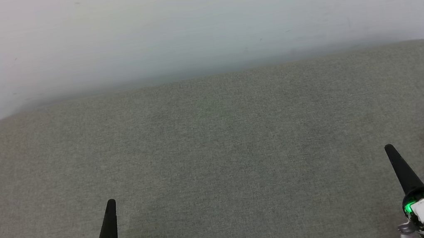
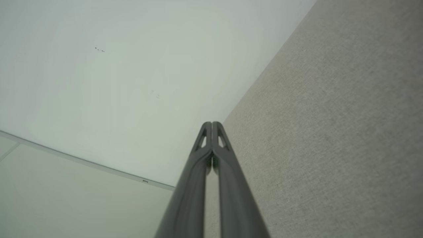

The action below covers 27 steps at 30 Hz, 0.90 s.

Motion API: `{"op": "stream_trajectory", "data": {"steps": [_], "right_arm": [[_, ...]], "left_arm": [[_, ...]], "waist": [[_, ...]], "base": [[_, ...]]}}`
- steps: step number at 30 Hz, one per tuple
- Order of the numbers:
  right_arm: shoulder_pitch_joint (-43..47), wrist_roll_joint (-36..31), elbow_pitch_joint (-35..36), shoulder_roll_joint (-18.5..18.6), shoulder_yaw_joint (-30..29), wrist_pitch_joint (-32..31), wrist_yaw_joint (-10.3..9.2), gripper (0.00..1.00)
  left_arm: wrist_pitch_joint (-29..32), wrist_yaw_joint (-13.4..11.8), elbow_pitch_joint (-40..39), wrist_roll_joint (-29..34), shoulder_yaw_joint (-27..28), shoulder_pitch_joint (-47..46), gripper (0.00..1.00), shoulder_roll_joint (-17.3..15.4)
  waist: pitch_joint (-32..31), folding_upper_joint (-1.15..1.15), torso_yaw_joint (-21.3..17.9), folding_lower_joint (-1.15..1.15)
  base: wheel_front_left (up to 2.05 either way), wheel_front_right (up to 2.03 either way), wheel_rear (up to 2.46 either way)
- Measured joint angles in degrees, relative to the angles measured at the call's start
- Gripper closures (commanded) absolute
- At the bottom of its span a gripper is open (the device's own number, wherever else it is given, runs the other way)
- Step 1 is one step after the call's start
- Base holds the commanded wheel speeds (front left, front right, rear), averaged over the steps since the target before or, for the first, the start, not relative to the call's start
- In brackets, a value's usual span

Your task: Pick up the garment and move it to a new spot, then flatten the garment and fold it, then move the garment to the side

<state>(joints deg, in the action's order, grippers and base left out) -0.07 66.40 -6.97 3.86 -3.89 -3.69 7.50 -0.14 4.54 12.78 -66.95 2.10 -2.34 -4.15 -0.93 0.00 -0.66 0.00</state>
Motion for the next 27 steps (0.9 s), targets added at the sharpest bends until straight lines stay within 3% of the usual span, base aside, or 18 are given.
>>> {"op": "stream_trajectory", "data": {"steps": [27], "right_arm": [[-3.2,14.2,-3.8,0.0,-0.7,-0.9,0.0,1.0]], "left_arm": [[3.5,1.5,0.6,-13.4,2.3,-1.8,1.0,0.7]], "waist": [[0.5,0.0,0.3,0.0]], "base": [[0.0,0.0,0.0]]}}
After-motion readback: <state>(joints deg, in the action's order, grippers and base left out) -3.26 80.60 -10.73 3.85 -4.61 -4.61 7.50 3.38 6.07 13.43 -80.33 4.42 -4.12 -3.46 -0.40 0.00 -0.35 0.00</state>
